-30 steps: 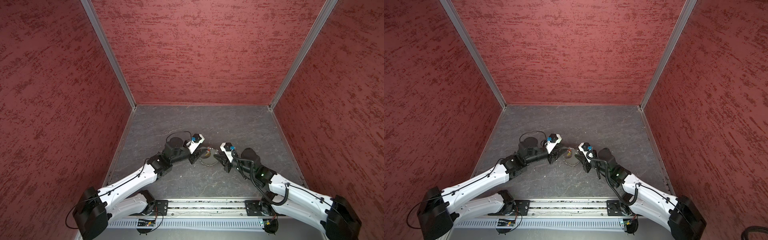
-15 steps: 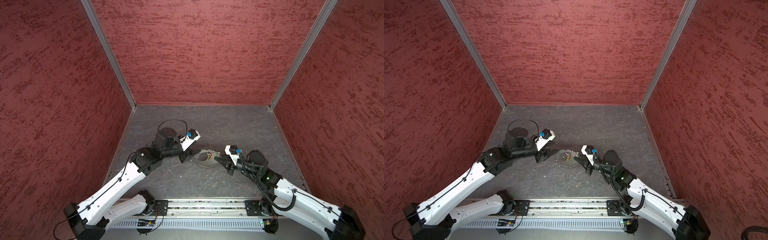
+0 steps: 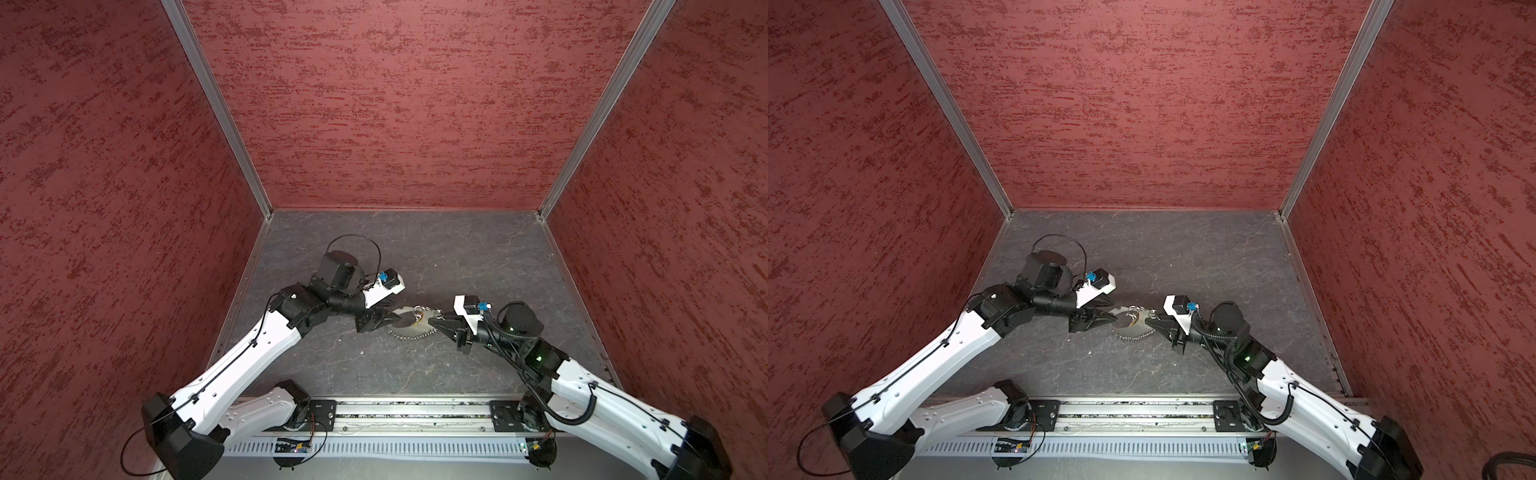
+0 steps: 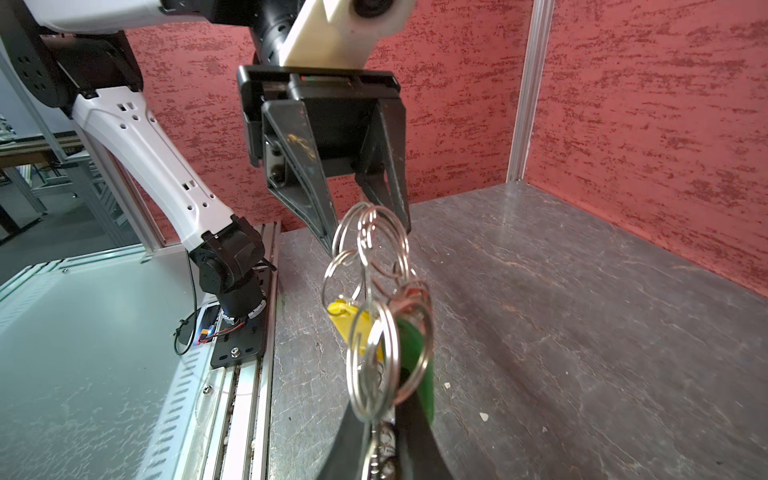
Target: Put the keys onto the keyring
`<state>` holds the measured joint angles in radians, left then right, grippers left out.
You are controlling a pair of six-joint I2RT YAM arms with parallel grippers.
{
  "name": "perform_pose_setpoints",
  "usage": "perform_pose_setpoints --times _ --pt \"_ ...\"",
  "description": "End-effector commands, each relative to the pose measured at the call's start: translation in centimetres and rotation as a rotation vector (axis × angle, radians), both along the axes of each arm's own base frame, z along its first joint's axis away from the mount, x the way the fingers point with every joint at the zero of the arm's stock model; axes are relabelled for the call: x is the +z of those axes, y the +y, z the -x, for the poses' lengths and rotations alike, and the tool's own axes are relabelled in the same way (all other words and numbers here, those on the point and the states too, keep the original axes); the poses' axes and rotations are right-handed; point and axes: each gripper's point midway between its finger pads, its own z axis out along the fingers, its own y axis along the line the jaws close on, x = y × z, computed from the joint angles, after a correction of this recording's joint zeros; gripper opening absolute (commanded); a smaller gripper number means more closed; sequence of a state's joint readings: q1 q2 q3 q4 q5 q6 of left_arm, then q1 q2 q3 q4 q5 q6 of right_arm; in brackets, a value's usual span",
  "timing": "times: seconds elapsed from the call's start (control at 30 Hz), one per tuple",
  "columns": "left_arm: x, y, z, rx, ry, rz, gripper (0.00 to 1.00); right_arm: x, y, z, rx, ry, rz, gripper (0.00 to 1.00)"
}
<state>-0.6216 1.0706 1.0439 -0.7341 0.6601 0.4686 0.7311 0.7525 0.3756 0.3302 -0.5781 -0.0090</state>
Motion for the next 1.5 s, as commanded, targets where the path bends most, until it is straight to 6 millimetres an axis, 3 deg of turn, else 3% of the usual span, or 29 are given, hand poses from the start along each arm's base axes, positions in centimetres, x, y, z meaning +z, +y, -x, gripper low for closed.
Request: perform_pose_setpoints --times 0.0,0.33,0.43,0.5,0.57,0.7,0.8,0.87,0.97,1.03,1.13,1.23,1.47 --pt "0.3 -0.5 1.3 -0.092 0.038 0.042 0.39 1.7 0.0 0.8 0.039 -0.073 -0.049 0.0" --pt "-0.3 -0.8 1.5 -0.114 0.043 0.019 0.0 1.3 0.0 -0.3 -0.007 -0.074 -0.035 0.0" --pt "0.1 -0.6 1.2 -0.098 0.008 0.021 0.0 0.9 0.0 -0.8 -0.033 -0.066 -0.028 0.01" --pt "0.0 -0.4 0.7 -0.064 -0.028 0.0 0.0 0.5 -0.3 -1.6 -0.08 -0.051 -0.025 0.18" --pt "-0.5 0.6 -1.1 0.037 -0.091 -0.079 0.0 0.0 -1.1 -2.9 -0.174 -0.042 -0.018 0.36" --pt "-3.1 5.4 -7.1 0.328 -0.235 -0.439 0.0 -1.7 -4.4 -6.3 -0.464 -0.018 -0.017 0.77" --pt "-3.6 9.5 -11.1 0.534 -0.362 -0.705 0.0 -2.9 -6.1 -7.6 -0.587 -0.011 0.018 0.84" --pt "-3.3 10.5 -12.1 0.576 -0.428 -0.799 0.0 -3.1 -6.1 -7.8 -0.592 -0.008 0.032 0.84" --pt "-3.1 9.1 -11.2 0.476 -0.503 -0.874 0.0 -3.0 -5.8 -7.8 -0.581 -0.009 0.032 0.85" --pt "-5.0 8.5 -9.0 0.316 -0.42 -0.931 0.0 -3.1 -5.8 -8.0 -0.591 -0.011 0.04 0.86" --pt "-6.8 10.5 -7.4 0.217 -0.339 -1.122 0.0 -3.2 -6.0 -8.1 -0.603 -0.009 0.041 0.86" --pt "-6.7 11.3 -6.8 0.201 -0.31 -1.19 0.0 -3.4 -6.0 -7.9 -0.599 -0.005 0.034 0.86" --pt "-6.1 15.0 -8.1 0.155 -0.42 -1.482 0.0 -3.6 -6.3 -8.0 -0.609 -0.003 0.035 0.87"
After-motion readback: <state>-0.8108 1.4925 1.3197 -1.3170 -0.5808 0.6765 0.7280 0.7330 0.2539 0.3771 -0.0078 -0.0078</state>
